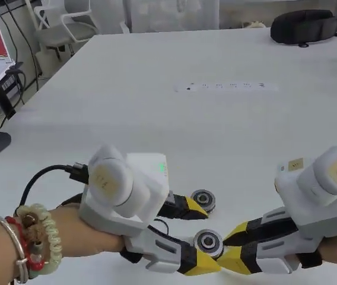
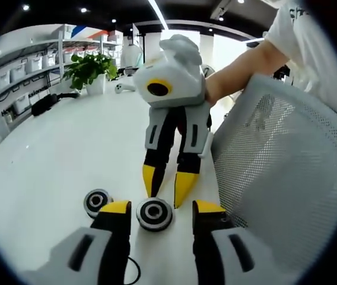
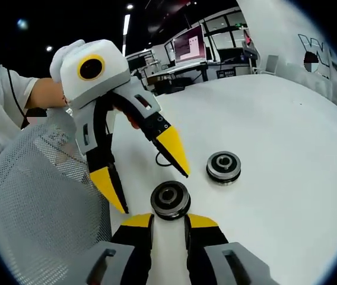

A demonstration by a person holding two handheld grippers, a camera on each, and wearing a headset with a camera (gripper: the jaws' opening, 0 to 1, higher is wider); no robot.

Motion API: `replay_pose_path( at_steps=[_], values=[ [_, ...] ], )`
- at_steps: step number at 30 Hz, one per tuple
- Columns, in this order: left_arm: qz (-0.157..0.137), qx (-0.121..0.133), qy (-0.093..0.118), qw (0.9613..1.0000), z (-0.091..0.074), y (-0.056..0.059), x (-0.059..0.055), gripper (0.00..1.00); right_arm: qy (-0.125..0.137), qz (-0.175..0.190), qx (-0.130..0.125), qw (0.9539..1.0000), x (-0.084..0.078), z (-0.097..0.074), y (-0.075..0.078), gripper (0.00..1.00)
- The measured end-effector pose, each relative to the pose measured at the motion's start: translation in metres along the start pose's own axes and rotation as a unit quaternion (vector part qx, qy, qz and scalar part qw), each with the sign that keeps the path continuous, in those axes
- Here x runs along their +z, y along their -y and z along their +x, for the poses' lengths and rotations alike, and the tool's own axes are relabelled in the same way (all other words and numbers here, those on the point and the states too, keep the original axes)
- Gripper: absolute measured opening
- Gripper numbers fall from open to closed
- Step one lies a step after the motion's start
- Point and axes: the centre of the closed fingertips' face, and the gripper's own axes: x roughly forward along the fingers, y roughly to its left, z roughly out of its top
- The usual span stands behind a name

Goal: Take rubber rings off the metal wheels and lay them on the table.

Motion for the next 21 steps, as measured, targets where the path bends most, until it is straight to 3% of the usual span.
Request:
replay_pose_path(
  at_steps=[6, 15, 21],
  values=[
    [-0.009, 0.003, 0.007, 0.9999, 0.001, -0.003, -0.002, 0.28, 0.001, -0.004, -0.002, 1.0000, 0.000, 0.000, 0.000, 0.18],
    [-0.045, 0.016, 0.026, 0.9985, 0.001, -0.010, -0.004, 0.19, 0.004, -0.007, -0.005, 1.0000, 0.000, 0.000, 0.001, 0.18],
    [-0.036, 0.019, 0.017, 0.9990, 0.003, -0.011, -0.010, 0.11, 0.006, -0.019, -0.012, 0.9997, 0.002, 0.002, 0.001, 0.19]
  ],
)
